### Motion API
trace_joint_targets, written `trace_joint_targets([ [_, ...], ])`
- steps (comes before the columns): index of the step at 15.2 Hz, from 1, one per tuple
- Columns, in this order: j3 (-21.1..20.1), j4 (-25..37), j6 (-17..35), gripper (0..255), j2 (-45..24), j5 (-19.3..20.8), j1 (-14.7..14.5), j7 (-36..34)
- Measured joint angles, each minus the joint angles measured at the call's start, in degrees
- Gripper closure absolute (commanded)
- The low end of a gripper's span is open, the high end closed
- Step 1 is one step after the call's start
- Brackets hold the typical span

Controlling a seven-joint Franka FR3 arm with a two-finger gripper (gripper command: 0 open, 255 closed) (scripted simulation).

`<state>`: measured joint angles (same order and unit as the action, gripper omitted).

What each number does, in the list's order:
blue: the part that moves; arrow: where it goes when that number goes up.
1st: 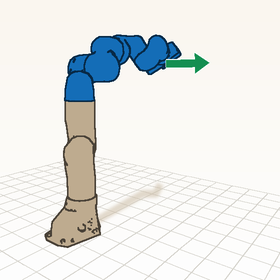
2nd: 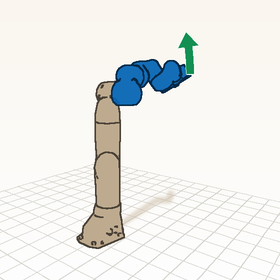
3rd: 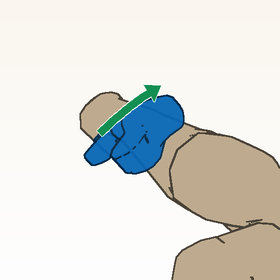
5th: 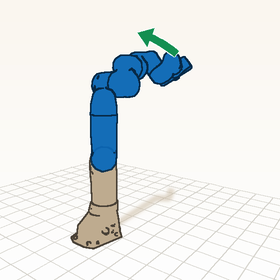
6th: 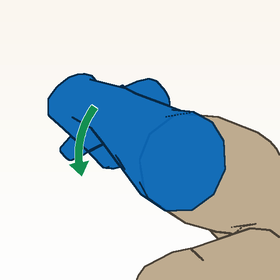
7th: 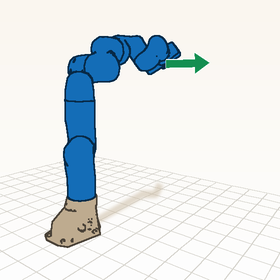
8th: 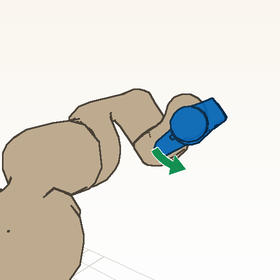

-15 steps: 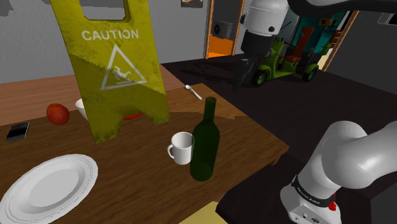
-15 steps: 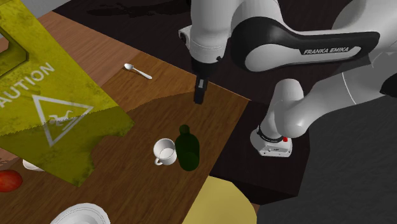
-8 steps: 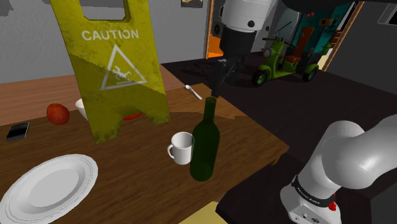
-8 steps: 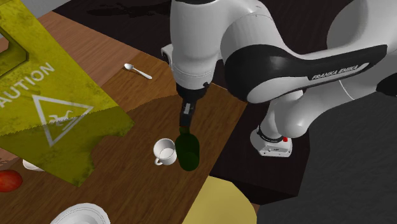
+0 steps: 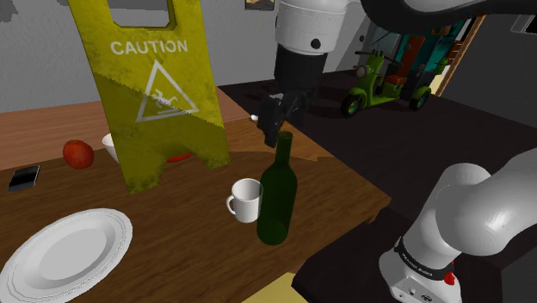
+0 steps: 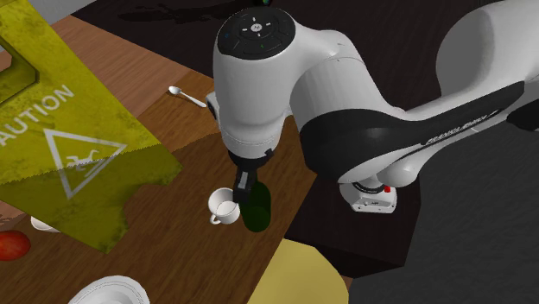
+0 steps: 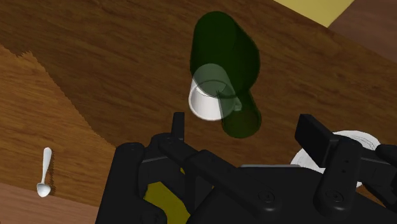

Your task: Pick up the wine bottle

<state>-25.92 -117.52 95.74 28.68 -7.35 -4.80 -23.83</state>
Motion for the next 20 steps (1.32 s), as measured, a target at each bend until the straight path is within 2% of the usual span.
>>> trace_joint_targets([
  [4,-0.28,-3.46,2.91,0,0.56,-0.36,-0.25,0.01],
  [5,-0.28,-3.71,3.11,255,0.61,-0.39,-0.27,0.02],
  [15,-0.28,-3.91,3.32,255,0.71,-0.42,-0.29,0.02],
  [20,-0.01,-0.51,0.39,255,0.13,-0.06,-0.04,0.02],
])
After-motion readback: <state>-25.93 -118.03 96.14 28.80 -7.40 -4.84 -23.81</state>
